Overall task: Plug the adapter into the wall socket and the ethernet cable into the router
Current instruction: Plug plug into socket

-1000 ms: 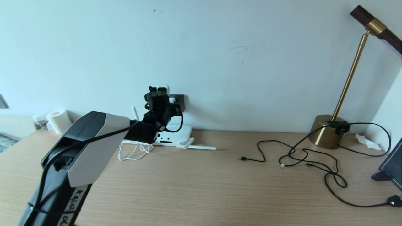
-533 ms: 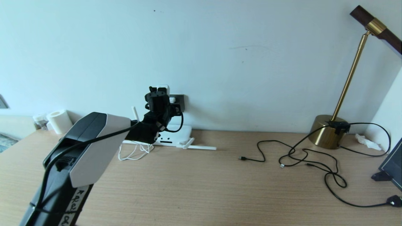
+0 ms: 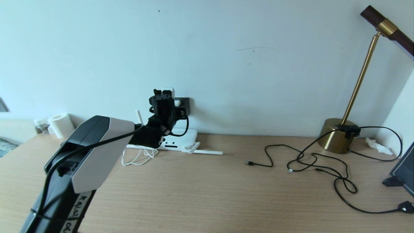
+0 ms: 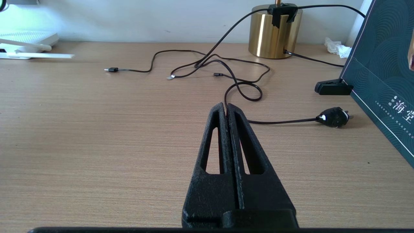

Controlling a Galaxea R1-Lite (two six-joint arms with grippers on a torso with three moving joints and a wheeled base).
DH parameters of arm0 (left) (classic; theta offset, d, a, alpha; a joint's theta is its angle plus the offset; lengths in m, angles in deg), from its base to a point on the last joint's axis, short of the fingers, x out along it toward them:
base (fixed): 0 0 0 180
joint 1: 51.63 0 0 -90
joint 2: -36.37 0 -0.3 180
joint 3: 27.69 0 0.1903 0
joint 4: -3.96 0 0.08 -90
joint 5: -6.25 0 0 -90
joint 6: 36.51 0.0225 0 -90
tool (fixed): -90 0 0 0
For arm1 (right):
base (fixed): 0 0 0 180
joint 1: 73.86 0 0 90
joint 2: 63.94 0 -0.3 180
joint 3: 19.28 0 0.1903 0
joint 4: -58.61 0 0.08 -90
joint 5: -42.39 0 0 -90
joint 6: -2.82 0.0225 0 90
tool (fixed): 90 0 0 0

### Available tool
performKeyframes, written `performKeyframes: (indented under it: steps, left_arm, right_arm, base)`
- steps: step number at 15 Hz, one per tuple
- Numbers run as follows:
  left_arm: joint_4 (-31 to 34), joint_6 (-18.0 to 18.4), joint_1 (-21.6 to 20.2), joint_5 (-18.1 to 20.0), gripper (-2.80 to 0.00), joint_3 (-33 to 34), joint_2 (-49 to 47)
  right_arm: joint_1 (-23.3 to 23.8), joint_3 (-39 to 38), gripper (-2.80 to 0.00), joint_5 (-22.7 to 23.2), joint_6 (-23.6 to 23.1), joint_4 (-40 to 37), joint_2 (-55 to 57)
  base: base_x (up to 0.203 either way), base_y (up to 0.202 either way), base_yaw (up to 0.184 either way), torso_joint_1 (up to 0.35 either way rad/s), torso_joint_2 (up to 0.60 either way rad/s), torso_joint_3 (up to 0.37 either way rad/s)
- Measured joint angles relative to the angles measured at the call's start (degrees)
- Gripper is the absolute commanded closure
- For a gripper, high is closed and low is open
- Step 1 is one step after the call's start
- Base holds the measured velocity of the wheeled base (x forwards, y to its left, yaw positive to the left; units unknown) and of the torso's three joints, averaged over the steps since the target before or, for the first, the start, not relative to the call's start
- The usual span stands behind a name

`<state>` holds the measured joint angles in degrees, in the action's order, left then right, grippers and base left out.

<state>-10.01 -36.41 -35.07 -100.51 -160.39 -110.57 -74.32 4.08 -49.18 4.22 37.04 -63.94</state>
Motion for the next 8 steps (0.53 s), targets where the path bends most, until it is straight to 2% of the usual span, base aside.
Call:
performKeyframes:
  steps: [8]
  left_arm:
    - [-0.8, -0.01, 0.06, 0.08, 0.0, 1.83, 0.66]
  right_arm:
    - [-0.02, 0.0, 0.0, 0.0, -0.01, 0.0, 0.0]
  base:
    - [0.0, 0.0, 0.0, 0.0, 0.0, 0.0]
